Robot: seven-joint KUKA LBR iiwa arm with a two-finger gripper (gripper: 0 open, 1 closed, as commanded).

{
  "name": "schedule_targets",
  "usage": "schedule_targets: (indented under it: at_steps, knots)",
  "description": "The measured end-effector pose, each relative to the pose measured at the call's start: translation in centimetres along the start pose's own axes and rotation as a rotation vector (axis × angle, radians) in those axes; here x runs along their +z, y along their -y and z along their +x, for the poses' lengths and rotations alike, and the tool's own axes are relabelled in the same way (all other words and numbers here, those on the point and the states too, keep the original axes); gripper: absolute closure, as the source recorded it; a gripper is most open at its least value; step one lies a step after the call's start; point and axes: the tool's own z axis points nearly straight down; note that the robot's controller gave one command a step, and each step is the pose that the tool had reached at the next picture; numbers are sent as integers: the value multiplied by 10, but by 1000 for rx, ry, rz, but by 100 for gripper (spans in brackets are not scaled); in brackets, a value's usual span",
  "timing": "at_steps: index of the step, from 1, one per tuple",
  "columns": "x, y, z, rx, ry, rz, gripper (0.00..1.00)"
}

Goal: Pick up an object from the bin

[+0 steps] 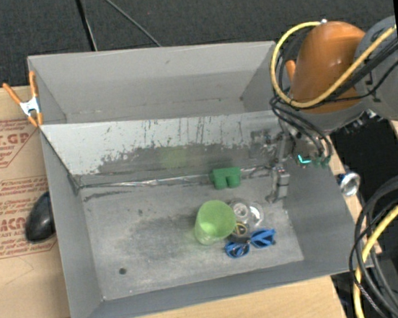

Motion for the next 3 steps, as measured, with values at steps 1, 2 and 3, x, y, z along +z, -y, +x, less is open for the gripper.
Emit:
schedule_targets:
  at_steps: [1, 2, 3]
  knots:
    - [106, -46, 76, 27, 8, 1, 0]
    - [75, -60, 95, 182, 5, -2, 0]
    - [76, -32, 105, 329, 3, 0, 0]
